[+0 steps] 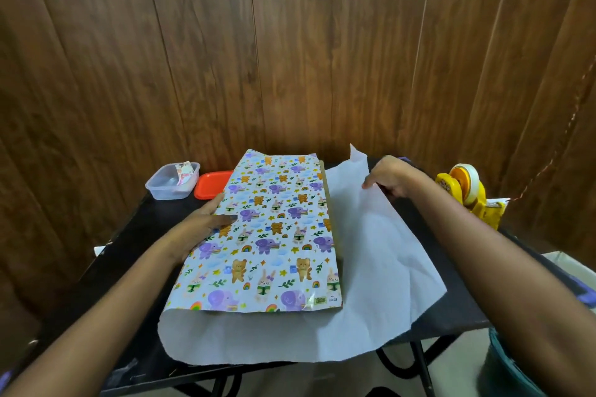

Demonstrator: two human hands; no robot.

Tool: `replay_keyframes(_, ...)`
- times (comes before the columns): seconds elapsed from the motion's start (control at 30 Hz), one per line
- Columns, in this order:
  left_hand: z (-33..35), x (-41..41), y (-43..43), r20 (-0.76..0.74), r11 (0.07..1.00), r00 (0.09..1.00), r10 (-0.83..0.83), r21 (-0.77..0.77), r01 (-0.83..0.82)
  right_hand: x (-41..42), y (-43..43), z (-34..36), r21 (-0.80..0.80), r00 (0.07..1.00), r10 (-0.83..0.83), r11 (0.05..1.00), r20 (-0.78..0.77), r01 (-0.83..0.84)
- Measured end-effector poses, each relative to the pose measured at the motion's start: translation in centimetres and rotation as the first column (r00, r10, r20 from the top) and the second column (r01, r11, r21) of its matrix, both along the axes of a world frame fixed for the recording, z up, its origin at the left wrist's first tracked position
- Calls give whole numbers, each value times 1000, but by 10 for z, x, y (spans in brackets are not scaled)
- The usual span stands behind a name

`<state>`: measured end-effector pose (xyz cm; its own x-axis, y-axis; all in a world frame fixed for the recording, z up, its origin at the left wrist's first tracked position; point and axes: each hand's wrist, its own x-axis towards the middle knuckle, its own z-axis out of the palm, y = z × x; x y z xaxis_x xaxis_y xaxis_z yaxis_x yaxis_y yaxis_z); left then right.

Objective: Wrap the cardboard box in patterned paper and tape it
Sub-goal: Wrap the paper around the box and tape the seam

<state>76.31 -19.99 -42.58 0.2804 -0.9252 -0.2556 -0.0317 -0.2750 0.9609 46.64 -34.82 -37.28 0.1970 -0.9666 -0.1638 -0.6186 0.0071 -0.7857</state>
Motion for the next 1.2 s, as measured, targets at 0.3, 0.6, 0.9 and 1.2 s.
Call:
replay_keyframes(0.3, -21, -71, 9, 61, 977, 981, 184, -123, -176, 68, 7, 28, -217, 803, 66, 947, -593, -238)
replay_keyframes(0.6, -23, -164, 16, 724, 996, 683, -93, 66, 66, 80, -33, 11, -403, 792, -14, 866, -610, -295)
replay_keyframes(0.9, -24, -110, 18, 988, 834, -130, -83, 140, 534, 72, -73, 0, -321, 849, 109, 895, -518, -311)
replay_keyframes(1.2, -43, -198, -1, 983, 947, -182, -4, 63, 315, 104, -75, -4, -336, 855, 211, 854, -474, -397)
